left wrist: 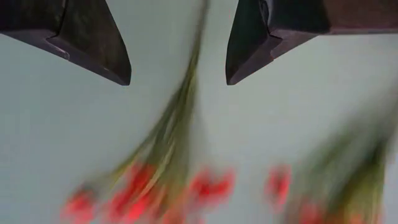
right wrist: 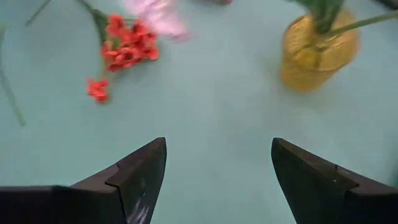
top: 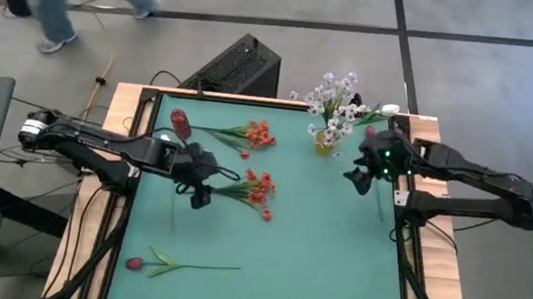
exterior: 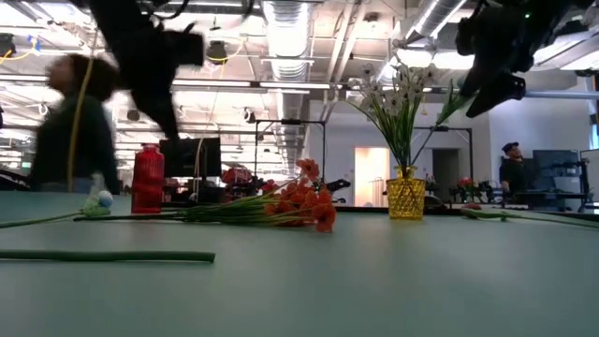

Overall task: Sort flowers into vase by color
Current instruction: Put the white tulip into the yellow vase

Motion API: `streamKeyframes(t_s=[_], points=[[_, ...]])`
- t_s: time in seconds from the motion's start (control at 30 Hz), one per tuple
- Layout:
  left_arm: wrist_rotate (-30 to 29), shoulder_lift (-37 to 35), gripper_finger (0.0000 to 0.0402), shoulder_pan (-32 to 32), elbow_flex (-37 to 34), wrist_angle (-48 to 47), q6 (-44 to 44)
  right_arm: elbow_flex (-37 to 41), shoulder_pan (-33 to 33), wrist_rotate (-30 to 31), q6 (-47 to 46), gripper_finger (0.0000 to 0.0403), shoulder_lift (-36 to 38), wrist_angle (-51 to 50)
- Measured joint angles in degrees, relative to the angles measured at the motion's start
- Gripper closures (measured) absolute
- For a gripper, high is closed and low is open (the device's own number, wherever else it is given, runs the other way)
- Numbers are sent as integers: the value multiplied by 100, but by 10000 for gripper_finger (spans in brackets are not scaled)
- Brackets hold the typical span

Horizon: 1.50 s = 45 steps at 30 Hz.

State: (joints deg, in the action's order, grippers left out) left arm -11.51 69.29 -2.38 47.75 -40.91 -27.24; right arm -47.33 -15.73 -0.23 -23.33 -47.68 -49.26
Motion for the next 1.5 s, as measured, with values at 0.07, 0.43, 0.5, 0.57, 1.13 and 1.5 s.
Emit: streamKeyframes(t_s=[0.07,0.43,0.5,0.57,1.13,1.5], points=[[-219,18,151,-43,-1,-675,-1029,0,262,2,-209,85,1,2],[-760,18,166,-739,-462,-2084,-4876,0,1845,782,-369,85,-46,373],[-622,18,166,-855,-767,-1737,-5288,2,2151,1110,-378,85,-70,363],[-539,18,166,-934,-1088,-1354,-5642,2,2459,1307,-450,85,-102,388],[-936,3,186,-968,-2300,-203,-6665,4,4520,2529,-1912,85,-1119,539],[-832,8,333,-959,-2311,-64,-6161,9,5158,2552,-2490,85,-2014,1378]])
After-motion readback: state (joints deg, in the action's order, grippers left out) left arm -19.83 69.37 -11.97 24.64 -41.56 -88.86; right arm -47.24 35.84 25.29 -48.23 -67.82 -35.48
